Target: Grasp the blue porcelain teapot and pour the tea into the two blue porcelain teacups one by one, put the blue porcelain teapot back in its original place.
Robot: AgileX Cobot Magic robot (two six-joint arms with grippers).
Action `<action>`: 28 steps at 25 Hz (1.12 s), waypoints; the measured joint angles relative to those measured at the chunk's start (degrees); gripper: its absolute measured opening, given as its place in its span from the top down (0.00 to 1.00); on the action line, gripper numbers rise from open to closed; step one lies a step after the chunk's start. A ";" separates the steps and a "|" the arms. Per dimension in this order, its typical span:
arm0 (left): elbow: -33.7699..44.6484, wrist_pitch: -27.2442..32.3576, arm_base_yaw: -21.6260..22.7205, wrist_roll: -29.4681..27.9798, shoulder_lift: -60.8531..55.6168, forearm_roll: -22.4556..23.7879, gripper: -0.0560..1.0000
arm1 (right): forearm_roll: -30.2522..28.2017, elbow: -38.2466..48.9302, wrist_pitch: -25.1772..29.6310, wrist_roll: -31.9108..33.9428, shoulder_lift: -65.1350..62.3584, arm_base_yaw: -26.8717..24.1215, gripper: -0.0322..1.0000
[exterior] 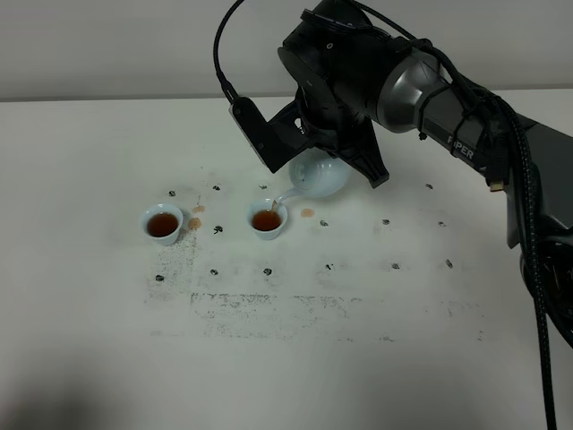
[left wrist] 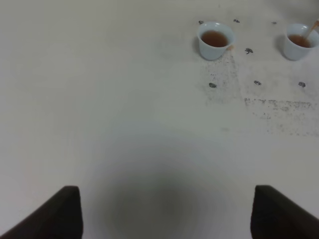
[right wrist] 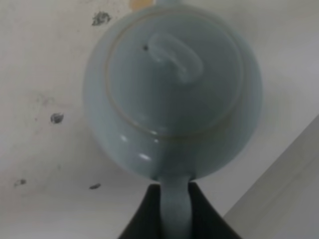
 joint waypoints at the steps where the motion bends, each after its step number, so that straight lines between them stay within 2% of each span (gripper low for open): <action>1: 0.00 0.00 0.00 0.00 0.00 0.00 0.32 | 0.00 0.00 0.00 0.00 0.00 0.00 0.94; 17: 0.00 0.00 0.00 0.00 0.00 0.00 0.32 | 0.21 0.00 0.18 0.15 0.00 0.00 0.94; 24: 0.00 0.00 0.00 0.00 0.00 0.00 0.32 | 2.99 0.00 -0.20 1.92 0.00 -0.14 0.94; 28: 0.00 0.00 0.00 0.00 0.00 0.00 0.32 | 7.17 -0.73 -0.42 2.34 0.00 -1.50 0.94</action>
